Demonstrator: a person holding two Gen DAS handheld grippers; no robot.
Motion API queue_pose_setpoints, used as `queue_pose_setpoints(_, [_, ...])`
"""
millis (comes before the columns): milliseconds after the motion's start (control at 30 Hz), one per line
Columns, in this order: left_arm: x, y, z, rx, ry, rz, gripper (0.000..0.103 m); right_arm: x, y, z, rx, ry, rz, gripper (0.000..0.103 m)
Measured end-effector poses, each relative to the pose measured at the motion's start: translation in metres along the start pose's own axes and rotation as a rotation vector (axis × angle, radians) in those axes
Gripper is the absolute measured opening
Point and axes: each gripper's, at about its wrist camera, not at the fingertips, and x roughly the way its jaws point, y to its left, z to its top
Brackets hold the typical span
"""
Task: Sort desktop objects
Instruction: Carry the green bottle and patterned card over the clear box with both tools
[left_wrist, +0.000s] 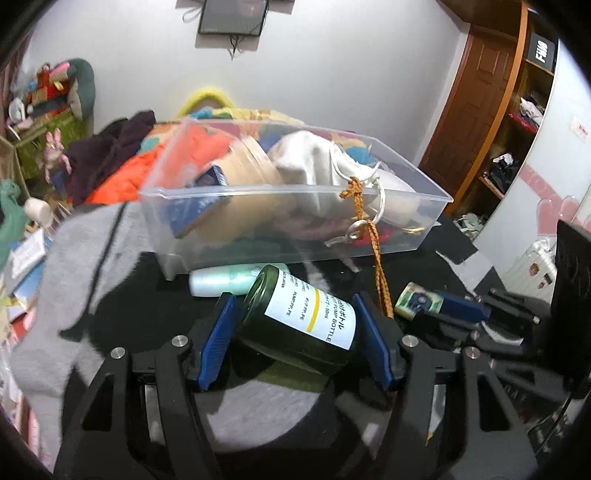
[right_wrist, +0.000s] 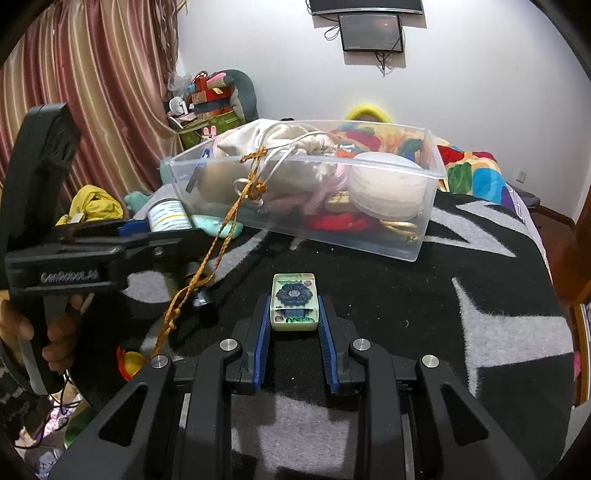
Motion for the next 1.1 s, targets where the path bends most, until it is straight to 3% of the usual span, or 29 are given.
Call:
queue_pose_setpoints(633, [-0.043,0.023,0.052,-0.017,-0.194,0.087,0.064,-0.03,-0.02,0.056,0.026,-0.153,-0.039,0.022])
queue_pose_setpoints(833, [-0.025,0.025,0.071,0.008,-0.205,0.184,0.064,-0.018,-0.022,0.075,0.03,-0.163,-0.055,0.022])
queue_pose_setpoints(1100, [0.002,0.034,0.08,-0.029,-0.177,0.18,0.064,0.013,-0.02,0.085,0.038,-0.122,-0.06,0.022])
